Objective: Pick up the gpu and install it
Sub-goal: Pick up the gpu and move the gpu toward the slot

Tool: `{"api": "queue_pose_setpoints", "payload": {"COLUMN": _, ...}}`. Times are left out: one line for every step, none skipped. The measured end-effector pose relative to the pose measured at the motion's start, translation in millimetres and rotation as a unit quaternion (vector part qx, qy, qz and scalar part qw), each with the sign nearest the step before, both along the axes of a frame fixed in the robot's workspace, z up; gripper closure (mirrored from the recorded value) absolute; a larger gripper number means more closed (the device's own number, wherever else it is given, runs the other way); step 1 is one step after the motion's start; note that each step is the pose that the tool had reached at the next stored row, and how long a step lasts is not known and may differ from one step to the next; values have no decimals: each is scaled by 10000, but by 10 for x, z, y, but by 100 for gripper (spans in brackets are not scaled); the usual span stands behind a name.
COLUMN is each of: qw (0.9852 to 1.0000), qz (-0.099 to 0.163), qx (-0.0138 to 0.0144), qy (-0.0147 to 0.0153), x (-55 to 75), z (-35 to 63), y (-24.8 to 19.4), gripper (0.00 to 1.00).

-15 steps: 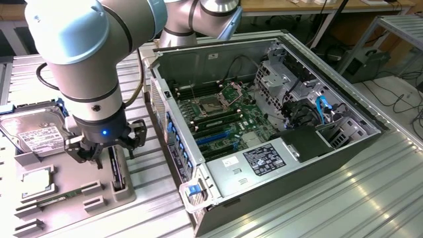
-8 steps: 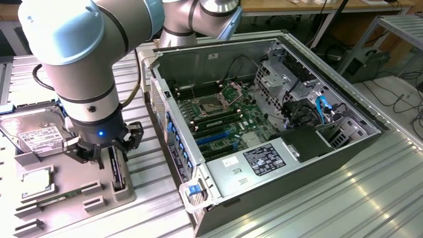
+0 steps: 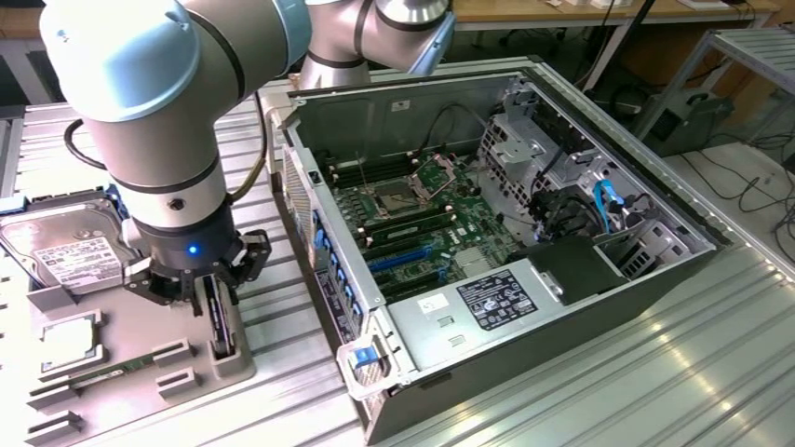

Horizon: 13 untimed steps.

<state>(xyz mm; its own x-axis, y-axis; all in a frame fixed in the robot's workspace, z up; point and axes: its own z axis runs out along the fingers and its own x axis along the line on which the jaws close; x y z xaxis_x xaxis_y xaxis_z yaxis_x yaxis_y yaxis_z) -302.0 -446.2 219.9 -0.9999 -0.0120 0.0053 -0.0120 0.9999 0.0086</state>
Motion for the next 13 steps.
{"api": "queue_pose_setpoints", "payload": {"qw": 10000, "qz": 0, "qx": 0, "qy": 0, "x": 0, "z": 0, "y": 0, "gripper": 55}}
{"api": "queue_pose_setpoints", "payload": {"qw": 10000, "qz": 1, "qx": 0, "qy": 0, "x": 1, "z": 0, "y": 0, "gripper": 57}}
{"api": "queue_pose_setpoints", "payload": {"qw": 10000, "qz": 1, "qx": 0, "qy": 0, "x": 1, "z": 0, "y": 0, "gripper": 64}}
{"api": "queue_pose_setpoints", "payload": {"qw": 10000, "qz": 1, "qx": 0, "qy": 0, "x": 1, "z": 0, "y": 0, "gripper": 64}}
{"api": "queue_pose_setpoints", "payload": {"qw": 10000, "qz": 0, "qx": 0, "qy": 0, "x": 1, "z": 0, "y": 0, "gripper": 66}}
{"api": "queue_pose_setpoints", "payload": {"qw": 10000, "qz": 1, "qx": 0, "qy": 0, "x": 1, "z": 0, "y": 0, "gripper": 66}}
{"api": "queue_pose_setpoints", "payload": {"qw": 10000, "qz": 1, "qx": 0, "qy": 0, "x": 1, "z": 0, "y": 0, "gripper": 66}}
{"api": "queue_pose_setpoints", "payload": {"qw": 10000, "qz": 1, "qx": 0, "qy": 0, "x": 1, "z": 0, "y": 0, "gripper": 72}}
{"api": "queue_pose_setpoints", "payload": {"qw": 10000, "qz": 1, "qx": 0, "qy": 0, "x": 1, "z": 0, "y": 0, "gripper": 72}}
{"api": "queue_pose_setpoints", "payload": {"qw": 10000, "qz": 1, "qx": 0, "qy": 0, "x": 1, "z": 0, "y": 0, "gripper": 72}}
{"api": "queue_pose_setpoints", "payload": {"qw": 10000, "qz": 1, "qx": 0, "qy": 0, "x": 1, "z": 0, "y": 0, "gripper": 72}}
{"api": "queue_pose_setpoints", "payload": {"qw": 10000, "qz": 1, "qx": 0, "qy": 0, "x": 1, "z": 0, "y": 0, "gripper": 72}}
{"api": "queue_pose_setpoints", "payload": {"qw": 10000, "qz": 1, "qx": 0, "qy": 0, "x": 1, "z": 0, "y": 0, "gripper": 72}}
